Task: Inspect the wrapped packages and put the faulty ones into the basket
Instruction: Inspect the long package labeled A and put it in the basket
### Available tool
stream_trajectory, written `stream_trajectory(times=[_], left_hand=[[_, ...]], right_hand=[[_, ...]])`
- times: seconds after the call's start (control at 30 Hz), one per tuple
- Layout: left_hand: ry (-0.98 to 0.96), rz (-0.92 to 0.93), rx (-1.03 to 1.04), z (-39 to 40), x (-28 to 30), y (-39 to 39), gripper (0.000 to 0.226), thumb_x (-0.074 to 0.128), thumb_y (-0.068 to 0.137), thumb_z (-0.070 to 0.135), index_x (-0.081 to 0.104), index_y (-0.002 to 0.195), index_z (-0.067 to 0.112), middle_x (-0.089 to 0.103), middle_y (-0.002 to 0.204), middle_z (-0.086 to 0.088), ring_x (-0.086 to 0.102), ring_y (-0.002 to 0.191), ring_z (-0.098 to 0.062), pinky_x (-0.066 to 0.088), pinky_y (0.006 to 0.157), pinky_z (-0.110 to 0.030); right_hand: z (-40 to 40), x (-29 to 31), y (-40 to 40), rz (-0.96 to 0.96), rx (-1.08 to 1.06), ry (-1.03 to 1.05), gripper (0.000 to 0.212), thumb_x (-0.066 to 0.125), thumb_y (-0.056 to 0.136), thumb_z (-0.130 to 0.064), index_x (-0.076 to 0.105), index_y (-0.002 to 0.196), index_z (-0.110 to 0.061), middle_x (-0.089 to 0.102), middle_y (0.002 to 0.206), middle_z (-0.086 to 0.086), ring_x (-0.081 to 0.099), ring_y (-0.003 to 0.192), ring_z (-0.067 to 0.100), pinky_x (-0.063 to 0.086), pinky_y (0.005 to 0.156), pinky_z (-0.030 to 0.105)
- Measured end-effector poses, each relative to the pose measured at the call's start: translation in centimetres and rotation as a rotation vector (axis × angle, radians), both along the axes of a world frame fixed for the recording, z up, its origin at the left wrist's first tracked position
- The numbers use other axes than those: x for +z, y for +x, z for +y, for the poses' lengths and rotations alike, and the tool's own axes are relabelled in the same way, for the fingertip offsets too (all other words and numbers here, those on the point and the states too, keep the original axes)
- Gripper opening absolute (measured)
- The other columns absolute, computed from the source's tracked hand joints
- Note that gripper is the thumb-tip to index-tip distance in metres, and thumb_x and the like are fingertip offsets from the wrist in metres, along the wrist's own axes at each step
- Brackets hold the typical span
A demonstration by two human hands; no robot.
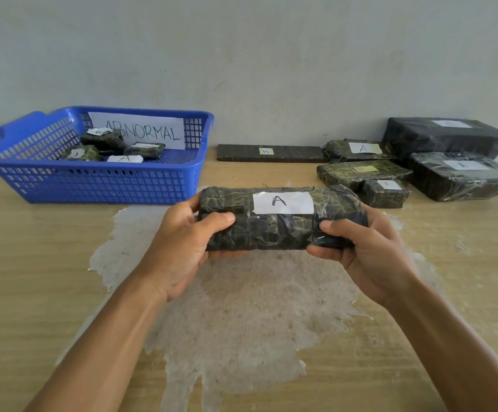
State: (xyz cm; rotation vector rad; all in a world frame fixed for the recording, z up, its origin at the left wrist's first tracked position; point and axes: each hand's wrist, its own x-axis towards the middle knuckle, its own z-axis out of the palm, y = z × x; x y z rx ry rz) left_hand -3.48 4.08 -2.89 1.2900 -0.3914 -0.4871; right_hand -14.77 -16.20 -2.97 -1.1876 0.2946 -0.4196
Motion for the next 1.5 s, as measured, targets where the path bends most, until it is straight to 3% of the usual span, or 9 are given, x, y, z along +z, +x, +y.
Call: stream_trajectory(times=[0.27,0.5,0.83,0.9,1.0,1.13,1.27,1.37,1.5], left_hand=[[0.015,-0.005,-0.105,0.9,-0.1,0.8,0.037,0.051,0.094,-0.012,0.058,0.126,0.004,0.072,0.120,-0.015,0.073,0.104,-0.030,0.063,0.071,-0.037],[-0.025,-0.044,-0.041,0.8,-0.3,0.8,0.035,0.049,0.095,-0.014,0.062,0.120,0.006,0.075,0.111,-0.017,0.074,0.097,-0.034,0.063,0.068,-0.034],[0.108,-0.226,0.193,-0.2,-0.5,-0.2,0.037,0.067,0.085,-0.004,0.064,0.113,0.021,0.076,0.094,-0.001,0.076,0.085,-0.023,0.062,0.060,-0.036],[0.222,-0.325,0.221,-0.3,-0.8,-0.4,0.054,0.083,0.075,0.013,0.058,0.122,0.023,0.075,0.102,0.006,0.074,0.092,-0.013,0.061,0.070,-0.032],[0.376,-0.357,0.321,-0.6,-1.2,-0.7,0.110,0.089,0.056,0.042,0.035,0.150,0.026,0.065,0.126,0.013,0.063,0.117,-0.008,0.052,0.102,-0.036],[0.361,-0.348,0.388,-0.8,-1.4,-0.7,0.104,0.090,0.052,0.042,0.042,0.143,0.028,0.068,0.114,0.013,0.069,0.102,-0.012,0.060,0.086,-0.050],[0.323,-0.384,0.398,-1.2,-1.6,-1.0,0.079,0.094,0.059,0.027,0.053,0.127,0.029,0.072,0.101,0.010,0.071,0.080,-0.010,0.058,0.065,-0.035],[0.289,-0.410,0.407,-1.7,-1.7,-1.5,0.070,0.093,0.061,0.021,0.055,0.120,0.028,0.073,0.097,0.009,0.071,0.074,-0.008,0.054,0.061,-0.027],[0.253,-0.460,0.403,-2.1,-1.7,-2.4,0.078,0.091,0.065,0.012,0.050,0.131,0.019,0.071,0.100,0.014,0.070,0.088,0.006,0.051,0.071,-0.007]], right_hand=[[0.1,0.0,0.0,-0.025,-0.015,-0.026,0.029,0.056,0.090,0.013,0.058,0.115,-0.001,0.074,0.094,0.015,0.075,0.072,0.026,0.060,0.051,0.030],[-0.5,0.2,-0.3,-0.025,0.058,0.083,0.030,0.039,0.098,0.008,0.054,0.123,0.002,0.070,0.115,0.024,0.073,0.095,0.037,0.063,0.059,0.037],[0.2,-0.4,0.2,-0.048,0.029,0.004,0.034,0.037,0.101,0.010,0.052,0.128,-0.004,0.069,0.114,0.016,0.076,0.089,0.028,0.063,0.057,0.033],[0.5,-0.6,0.3,-0.057,0.029,-0.014,0.037,0.037,0.101,0.010,0.054,0.126,-0.010,0.071,0.112,0.011,0.075,0.094,0.028,0.062,0.057,0.034],[0.9,-0.9,0.4,-0.063,0.033,-0.071,0.041,0.036,0.101,0.010,0.057,0.125,-0.015,0.075,0.104,0.002,0.074,0.101,0.029,0.063,0.059,0.040],[1.1,-0.9,0.3,-0.072,0.028,-0.113,0.045,0.045,0.098,0.010,0.053,0.134,-0.015,0.075,0.108,0.005,0.073,0.100,0.031,0.063,0.060,0.042],[1.6,-0.8,0.0,-0.066,-0.070,-0.311,0.077,0.086,0.067,0.004,0.052,0.134,-0.013,0.074,0.109,0.010,0.075,0.093,0.031,0.063,0.059,0.039],[2.0,-0.9,0.2,-0.021,-0.206,-0.311,0.104,0.089,0.059,0.009,0.043,0.148,-0.017,0.072,0.111,0.006,0.076,0.085,0.025,0.061,0.055,0.036],[2.2,-0.8,0.3,-0.032,-0.303,-0.300,0.104,0.089,0.057,0.013,0.045,0.146,-0.019,0.074,0.102,0.009,0.073,0.068,0.021,0.055,0.049,0.029]])
